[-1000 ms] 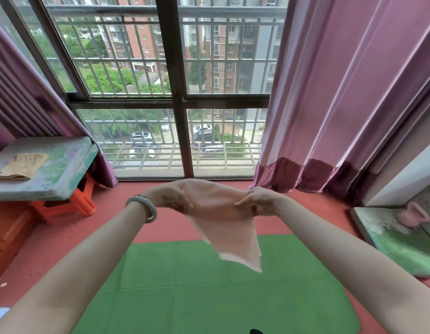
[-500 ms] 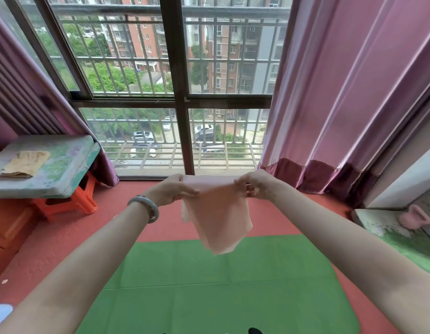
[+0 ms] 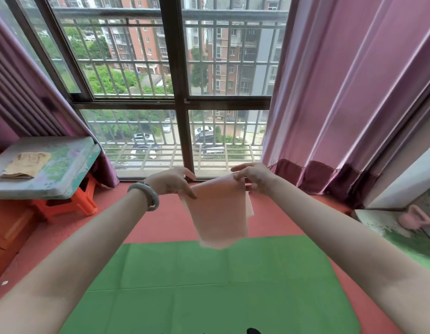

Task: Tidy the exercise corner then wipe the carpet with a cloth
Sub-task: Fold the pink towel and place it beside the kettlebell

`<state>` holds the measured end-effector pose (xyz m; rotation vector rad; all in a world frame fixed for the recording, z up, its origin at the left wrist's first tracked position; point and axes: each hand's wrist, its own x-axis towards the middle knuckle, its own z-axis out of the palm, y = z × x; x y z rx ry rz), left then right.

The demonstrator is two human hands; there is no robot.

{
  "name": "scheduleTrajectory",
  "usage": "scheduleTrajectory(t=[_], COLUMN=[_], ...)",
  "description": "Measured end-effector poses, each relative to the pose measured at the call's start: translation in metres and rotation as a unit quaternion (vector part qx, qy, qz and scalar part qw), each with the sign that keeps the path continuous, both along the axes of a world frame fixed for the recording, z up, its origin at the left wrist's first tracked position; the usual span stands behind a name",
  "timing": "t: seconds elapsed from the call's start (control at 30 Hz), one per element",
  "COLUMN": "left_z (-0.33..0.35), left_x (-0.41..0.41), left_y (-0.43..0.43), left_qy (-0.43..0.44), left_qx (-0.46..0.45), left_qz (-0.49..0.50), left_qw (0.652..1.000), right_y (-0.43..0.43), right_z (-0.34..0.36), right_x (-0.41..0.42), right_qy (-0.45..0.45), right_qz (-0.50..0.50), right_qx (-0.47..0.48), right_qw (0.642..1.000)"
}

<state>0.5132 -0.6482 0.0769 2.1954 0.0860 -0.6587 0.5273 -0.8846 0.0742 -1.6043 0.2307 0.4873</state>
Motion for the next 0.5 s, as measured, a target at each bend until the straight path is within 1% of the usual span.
scheduleTrajectory(t=[0.07,0.13,0.2,0.27,0.4,0.43,0.5], left_z=[0.001,0.003,0.005,0.004,0.001,0.001,0.0], left_x=[-0.004,-0.008,-0.011,-0.009,-0.012,-0.013,-0.015], left_y=[-0.002,-0.002,0.002,0.006,0.006,0.005,0.003], left_qy=[-0.025,-0.023,-0.013,-0.016,-0.076,-0.085,-0.085], left_qx=[0.017,-0.011,-0.052,-0.073,-0.044,-0.048,-0.082], left_qz=[-0.028,-0.017,0.01,0.022,0.02,0.023,0.037], left_qw=[0.999,1.0,0.999,0.997,0.996,0.995,0.992], right_y=[0.001,0.001,-0.001,-0.002,0.0,0.0,0.001], right_z=[0.003,0.002,0.002,0.003,0.013,0.014,0.012], right_x=[-0.002,-0.003,-0.003,-0.004,-0.008,-0.007,-0.004], right_qy=[0.008,0.009,0.001,-0.005,0.015,0.021,0.022], right_qz=[0.021,0.03,0.04,0.062,0.116,0.113,0.076], right_qx=[0.006,-0.006,-0.035,-0.062,-0.091,-0.086,-0.061], right_qw=[1.0,0.999,0.999,0.996,0.989,0.99,0.995])
